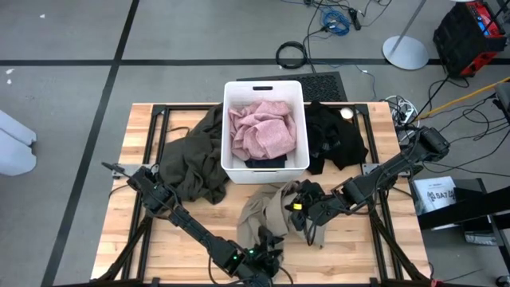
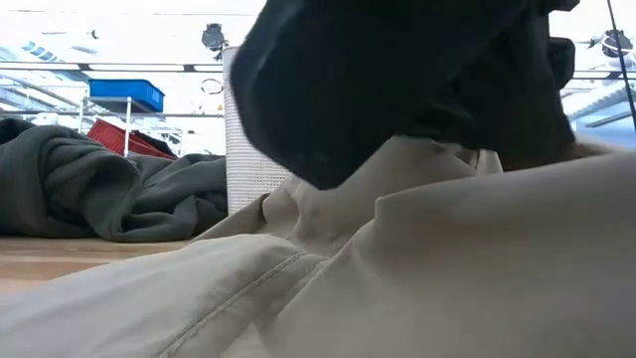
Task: Sort clothes
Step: Put the brown shorts into the white laundry bin
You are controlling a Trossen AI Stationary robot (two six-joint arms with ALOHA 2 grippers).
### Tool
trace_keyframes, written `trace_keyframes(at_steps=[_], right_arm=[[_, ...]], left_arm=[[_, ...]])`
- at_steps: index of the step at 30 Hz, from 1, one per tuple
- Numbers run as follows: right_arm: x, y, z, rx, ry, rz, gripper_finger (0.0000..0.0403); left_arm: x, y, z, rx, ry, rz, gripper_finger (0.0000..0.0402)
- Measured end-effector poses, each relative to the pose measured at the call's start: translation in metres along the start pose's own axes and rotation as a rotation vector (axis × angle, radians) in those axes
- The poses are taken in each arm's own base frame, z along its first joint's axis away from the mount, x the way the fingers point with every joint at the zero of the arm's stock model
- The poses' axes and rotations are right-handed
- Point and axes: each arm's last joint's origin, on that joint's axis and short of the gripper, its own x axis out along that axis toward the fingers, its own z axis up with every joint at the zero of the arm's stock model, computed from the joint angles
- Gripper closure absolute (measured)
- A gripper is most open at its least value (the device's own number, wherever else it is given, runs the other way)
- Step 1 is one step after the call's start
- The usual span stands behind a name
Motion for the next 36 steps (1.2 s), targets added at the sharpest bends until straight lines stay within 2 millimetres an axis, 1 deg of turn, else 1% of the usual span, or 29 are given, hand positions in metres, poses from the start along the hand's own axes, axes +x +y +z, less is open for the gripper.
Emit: trace_keyframes(at_steps=[3, 6, 7, 11, 14, 17, 20, 22, 25, 27, 29, 32, 34, 36], right_arm=[[0.000, 0.001, 0.000, -0.006, -0.001, 0.008, 0.0403], [0.000, 0.001, 0.000, -0.015, -0.001, 0.007, 0.0403], [0.000, 0.001, 0.000, -0.020, 0.000, 0.007, 0.0403], [0.000, 0.001, 0.000, -0.032, 0.010, 0.012, 0.0403], [0.000, 0.001, -0.001, -0.060, 0.048, 0.029, 0.0403], [-0.003, 0.002, -0.001, -0.071, 0.051, 0.039, 0.0403], [-0.004, 0.002, 0.000, -0.072, 0.048, 0.044, 0.0403], [-0.004, 0.002, 0.000, -0.072, 0.047, 0.043, 0.0403], [-0.004, 0.002, 0.000, -0.072, 0.046, 0.042, 0.0403], [-0.004, 0.002, 0.000, -0.072, 0.046, 0.043, 0.0403], [-0.004, 0.002, 0.000, -0.072, 0.046, 0.043, 0.0403], [-0.004, 0.002, 0.000, -0.073, 0.046, 0.042, 0.0403], [-0.004, 0.002, 0.000, -0.079, 0.046, 0.042, 0.0403], [-0.004, 0.002, 0.000, -0.080, 0.046, 0.042, 0.0403]], left_arm=[[0.000, 0.001, 0.000, -0.001, 0.004, 0.030, 0.0258], [-0.001, 0.002, 0.000, -0.001, 0.010, 0.073, 0.0360], [-0.001, 0.002, 0.001, -0.004, 0.009, 0.081, 0.0381], [-0.008, 0.006, 0.007, -0.003, 0.014, 0.169, 0.0396], [-0.024, 0.010, 0.018, 0.036, 0.014, 0.263, 0.0397], [-0.047, 0.019, 0.033, 0.063, -0.003, 0.333, 0.0398], [-0.065, 0.029, 0.044, 0.033, -0.041, 0.292, 0.0399], [-0.074, 0.035, 0.050, -0.050, -0.081, 0.230, 0.0399], [-0.076, 0.037, 0.052, -0.179, -0.108, 0.177, 0.0392], [-0.075, 0.036, 0.051, -0.197, -0.106, 0.143, 0.0372], [-0.070, 0.032, 0.045, -0.176, -0.078, 0.095, 0.0343], [-0.060, 0.027, 0.032, -0.153, -0.018, 0.023, 0.0291], [-0.056, 0.027, 0.027, -0.180, 0.007, -0.013, 0.0253], [-0.053, 0.028, 0.023, -0.208, 0.034, -0.012, 0.0218]])
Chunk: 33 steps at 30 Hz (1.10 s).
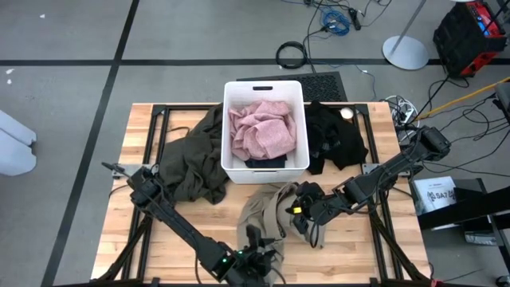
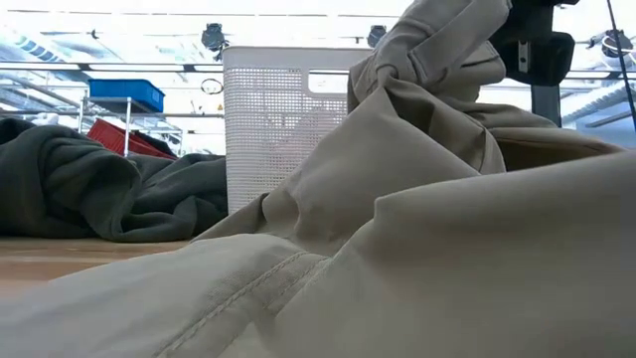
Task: Sort clothes
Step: Put the brown shorts into the white laundry bin
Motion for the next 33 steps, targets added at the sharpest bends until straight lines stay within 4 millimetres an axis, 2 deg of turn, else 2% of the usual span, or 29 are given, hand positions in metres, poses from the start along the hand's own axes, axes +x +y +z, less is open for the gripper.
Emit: trace_keyframes(at_steps=[5, 9, 12, 16, 18, 21, 24, 27, 30, 33], right_arm=[[0.000, 0.000, 0.000, -0.001, 0.001, -0.001, 0.0403], [0.000, 0.000, 0.000, -0.001, 0.001, -0.001, 0.0403], [0.000, 0.000, 0.000, -0.001, 0.001, -0.001, 0.0403], [0.000, 0.000, 0.000, 0.003, 0.000, 0.000, 0.0403], [0.000, 0.000, 0.000, 0.007, -0.001, 0.001, 0.0403], [0.000, 0.000, 0.000, 0.003, -0.004, 0.001, 0.0403], [0.000, 0.000, 0.000, 0.000, -0.002, -0.003, 0.0403], [0.000, 0.000, 0.000, -0.002, 0.001, -0.005, 0.0403], [0.000, 0.000, -0.001, -0.004, 0.003, -0.003, 0.0403], [0.000, 0.000, -0.002, -0.006, 0.004, -0.001, 0.0403]], left_arm=[[0.003, 0.002, -0.002, 0.003, 0.018, 0.002, 0.0141], [0.005, 0.004, -0.003, 0.012, 0.027, 0.007, 0.0106], [0.013, 0.007, -0.008, -0.004, 0.047, 0.077, 0.0099], [0.040, 0.008, -0.023, 0.013, 0.104, 0.150, 0.0098], [0.054, 0.009, -0.031, -0.021, 0.128, 0.173, 0.0098], [0.064, 0.015, -0.034, -0.129, 0.132, 0.222, 0.0099], [0.065, 0.018, -0.035, -0.187, 0.128, 0.263, 0.0110], [0.062, 0.019, -0.033, -0.181, 0.119, 0.284, 0.0140], [0.061, 0.020, -0.032, -0.172, 0.123, 0.288, 0.0194], [0.059, 0.019, -0.033, -0.153, 0.135, 0.285, 0.0273]])
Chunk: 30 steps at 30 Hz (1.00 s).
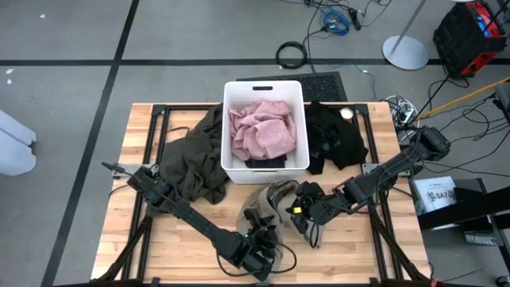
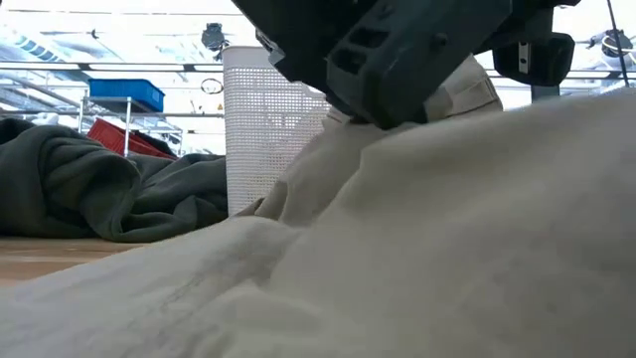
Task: Sort clothes
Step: Put the brown shorts into the white laundry bin
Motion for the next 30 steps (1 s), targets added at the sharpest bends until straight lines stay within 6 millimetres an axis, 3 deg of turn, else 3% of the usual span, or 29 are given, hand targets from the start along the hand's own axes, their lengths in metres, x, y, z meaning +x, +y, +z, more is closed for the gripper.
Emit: trace_keyframes(at_steps=[3, 4, 8, 11, 17, 24, 30], right_arm=[[0.000, 0.000, 0.000, -0.002, 0.002, 0.002, 0.0403], [0.000, 0.000, 0.000, -0.004, 0.003, 0.002, 0.0403], [0.000, 0.001, -0.001, -0.019, 0.030, 0.018, 0.0403], [-0.005, 0.004, -0.004, -0.038, 0.084, 0.066, 0.0403], [-0.034, 0.013, -0.004, -0.066, 0.075, 0.193, 0.0403], [-0.083, 0.020, 0.015, -0.073, 0.001, 0.454, 0.0403], [-0.119, 0.022, 0.034, -0.097, -0.044, 0.667, 0.0403]], left_arm=[[-0.009, 0.000, 0.004, 0.037, 0.013, -0.011, 0.0367], [-0.013, 0.001, 0.007, 0.045, 0.012, -0.011, 0.0380], [-0.033, 0.008, 0.021, 0.111, 0.004, 0.027, 0.0384], [-0.060, 0.019, 0.037, 0.135, -0.045, 0.074, 0.0384], [-0.118, 0.045, 0.061, 0.133, -0.181, 0.169, 0.0386], [-0.163, 0.097, 0.093, 0.145, -0.279, 0.241, 0.0386], [-0.176, 0.168, 0.118, 0.134, -0.267, 0.276, 0.0386]])
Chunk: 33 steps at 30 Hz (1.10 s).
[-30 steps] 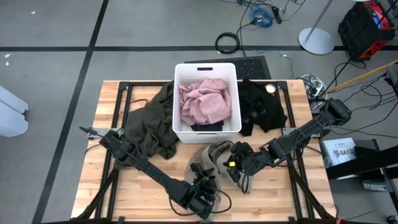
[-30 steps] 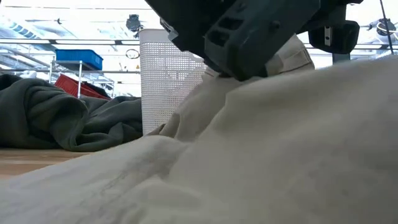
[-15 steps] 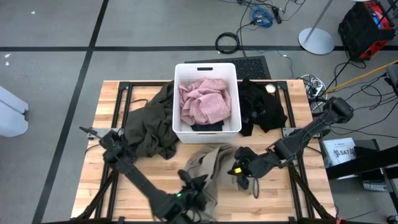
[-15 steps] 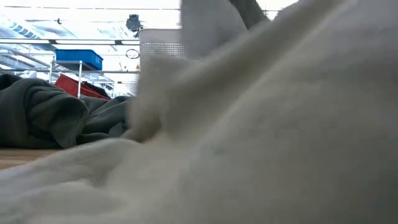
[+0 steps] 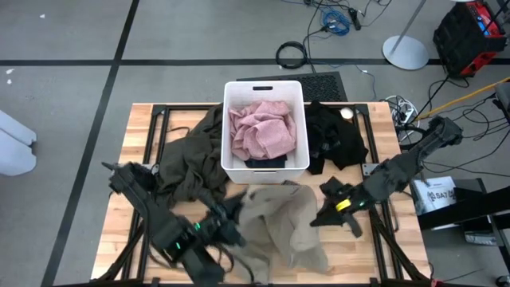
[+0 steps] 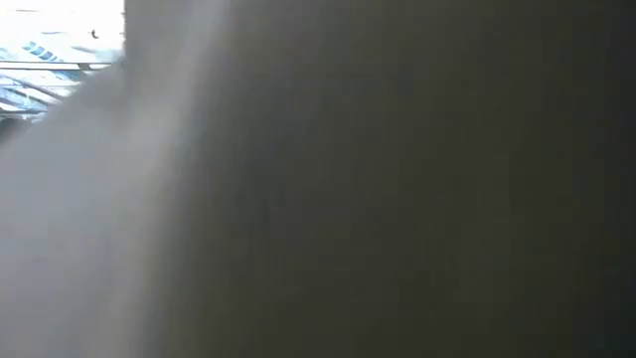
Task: Sort clothes
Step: Put the brown shorts into the white laundry bin
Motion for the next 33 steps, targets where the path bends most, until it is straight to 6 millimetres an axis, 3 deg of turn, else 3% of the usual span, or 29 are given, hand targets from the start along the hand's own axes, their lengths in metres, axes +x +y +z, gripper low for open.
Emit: trace_keyframes(at_steps=[8, 12, 14, 17, 21, 28, 33], right_arm=[[-0.012, 0.021, 0.046, -0.078, -0.139, 0.009, 0.0403], [-0.009, 0.020, 0.067, -0.100, -0.191, -0.051, 0.0403], [-0.002, 0.017, 0.069, -0.108, -0.185, -0.076, 0.0403], [0.014, 0.011, 0.063, -0.117, -0.143, -0.110, 0.0403], [0.038, 0.011, 0.043, -0.147, -0.123, -0.199, 0.0403], [0.081, 0.017, -0.011, -0.212, -0.102, -0.332, 0.0403], [0.098, -0.005, -0.055, -0.108, -0.137, -0.372, 0.0403]], left_arm=[[0.041, 0.084, 0.009, -0.055, 0.047, -0.051, 0.0386], [0.059, 0.101, 0.015, -0.154, 0.008, -0.171, 0.0386], [0.061, 0.099, 0.018, -0.224, -0.021, -0.292, 0.0386], [0.055, 0.076, 0.016, -0.214, -0.026, -0.388, 0.0386], [0.040, 0.025, 0.004, -0.161, 0.012, -0.448, 0.0386], [0.009, -0.076, -0.027, -0.120, -0.010, -0.411, 0.0386], [-0.002, -0.137, -0.044, -0.188, -0.059, -0.365, 0.0386]])
